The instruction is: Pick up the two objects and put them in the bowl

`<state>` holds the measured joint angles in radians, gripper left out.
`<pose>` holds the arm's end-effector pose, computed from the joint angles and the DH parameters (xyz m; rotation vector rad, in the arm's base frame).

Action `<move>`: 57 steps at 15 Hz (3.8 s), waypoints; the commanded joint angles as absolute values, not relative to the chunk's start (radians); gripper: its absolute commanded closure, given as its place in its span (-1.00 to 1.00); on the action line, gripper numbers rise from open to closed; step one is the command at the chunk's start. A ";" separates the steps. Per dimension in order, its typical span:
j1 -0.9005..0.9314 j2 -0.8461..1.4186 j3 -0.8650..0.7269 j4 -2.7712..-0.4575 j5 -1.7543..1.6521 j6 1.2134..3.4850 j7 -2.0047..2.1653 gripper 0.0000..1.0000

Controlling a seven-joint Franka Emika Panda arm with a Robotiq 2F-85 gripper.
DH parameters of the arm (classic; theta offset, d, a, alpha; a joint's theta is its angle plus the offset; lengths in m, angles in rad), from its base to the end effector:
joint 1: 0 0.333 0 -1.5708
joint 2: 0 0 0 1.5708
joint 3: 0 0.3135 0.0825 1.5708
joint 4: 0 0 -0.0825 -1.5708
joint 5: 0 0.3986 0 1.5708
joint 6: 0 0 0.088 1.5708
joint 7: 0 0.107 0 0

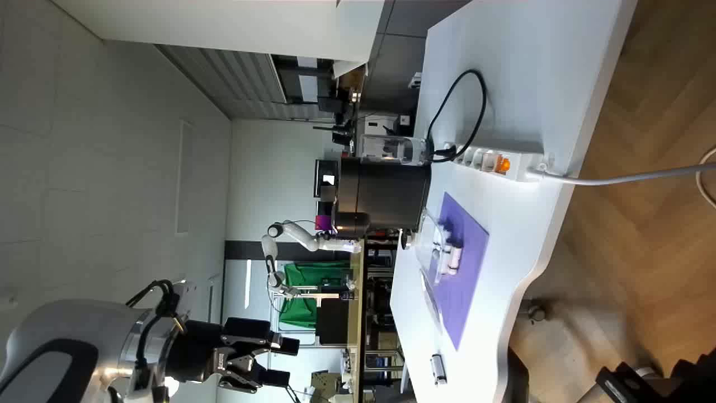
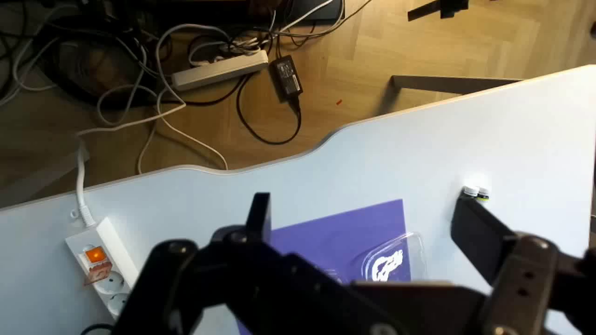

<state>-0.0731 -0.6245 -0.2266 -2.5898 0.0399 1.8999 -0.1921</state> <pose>0.3505 -0.1043 0.4410 -2.9568 0.1112 0.0576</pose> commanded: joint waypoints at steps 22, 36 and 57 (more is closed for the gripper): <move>0.036 -0.121 -0.133 -2.488 0.248 2.530 -0.178 -1.00; 0.202 0.264 0.189 -2.285 0.272 2.618 0.146 -1.00; 0.308 0.502 0.088 -2.155 0.123 2.779 0.354 -1.00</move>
